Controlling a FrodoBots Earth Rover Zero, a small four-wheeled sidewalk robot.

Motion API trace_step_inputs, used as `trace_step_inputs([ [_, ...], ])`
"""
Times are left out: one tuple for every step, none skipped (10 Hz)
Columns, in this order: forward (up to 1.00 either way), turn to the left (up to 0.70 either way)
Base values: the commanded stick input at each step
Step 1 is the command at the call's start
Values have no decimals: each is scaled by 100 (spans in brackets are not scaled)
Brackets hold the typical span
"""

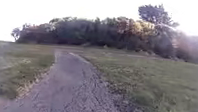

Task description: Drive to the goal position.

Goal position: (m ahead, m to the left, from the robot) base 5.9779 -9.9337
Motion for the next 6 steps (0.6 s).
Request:
trace_step_inputs([
  [45,27],
  [45,27],
  [45,27],
  [45,27],
  [45,27],
  [70,14],
])
